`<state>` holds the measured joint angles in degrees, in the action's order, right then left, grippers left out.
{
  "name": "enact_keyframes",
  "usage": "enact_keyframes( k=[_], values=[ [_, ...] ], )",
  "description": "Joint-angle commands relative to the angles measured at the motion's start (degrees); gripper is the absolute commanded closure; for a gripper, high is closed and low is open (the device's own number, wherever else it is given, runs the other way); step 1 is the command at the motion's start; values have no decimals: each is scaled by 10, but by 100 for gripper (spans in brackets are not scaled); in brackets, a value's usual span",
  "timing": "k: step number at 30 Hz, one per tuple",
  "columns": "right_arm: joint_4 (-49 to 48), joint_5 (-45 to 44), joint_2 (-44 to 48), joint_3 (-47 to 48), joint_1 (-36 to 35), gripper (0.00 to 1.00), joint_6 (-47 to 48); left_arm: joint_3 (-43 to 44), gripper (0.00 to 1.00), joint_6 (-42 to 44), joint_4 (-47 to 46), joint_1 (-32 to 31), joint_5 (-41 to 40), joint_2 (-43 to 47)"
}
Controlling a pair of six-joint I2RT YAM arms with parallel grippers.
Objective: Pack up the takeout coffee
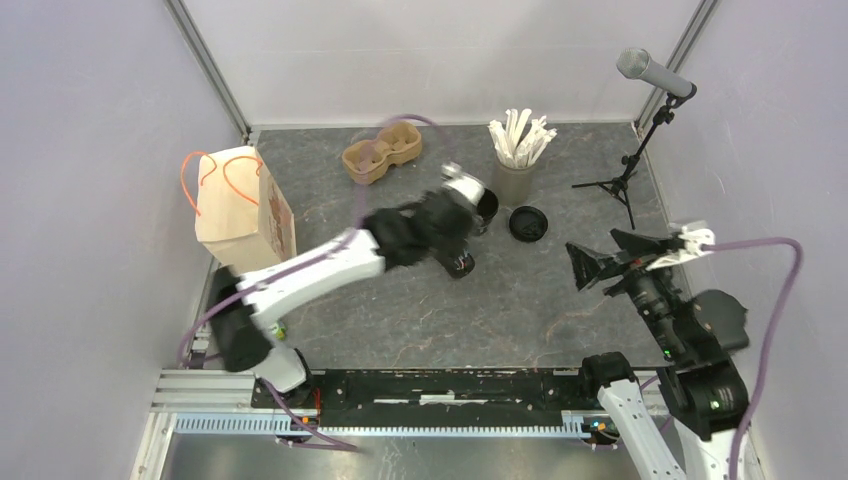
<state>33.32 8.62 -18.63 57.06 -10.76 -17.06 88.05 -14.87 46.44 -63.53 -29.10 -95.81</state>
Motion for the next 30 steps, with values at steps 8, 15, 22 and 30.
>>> enact_keyframes(
  k=[8, 15, 22, 30],
  values=[
    [-120, 140, -157, -222, -9, 14, 11, -246, 25, -160, -300, 315, 481, 168],
    [-217, 19, -336, -221, -210, 14, 8, -210, 26, -118, -345, 357, 562, 42],
    [-368, 7, -453, -230, -236, 28, -60, -159, 28, -87, -337, 358, 560, -43],
    [-443, 37, -552, -195, -241, 35, -82, -142, 28, -43, -310, 357, 561, -80]
  ],
)
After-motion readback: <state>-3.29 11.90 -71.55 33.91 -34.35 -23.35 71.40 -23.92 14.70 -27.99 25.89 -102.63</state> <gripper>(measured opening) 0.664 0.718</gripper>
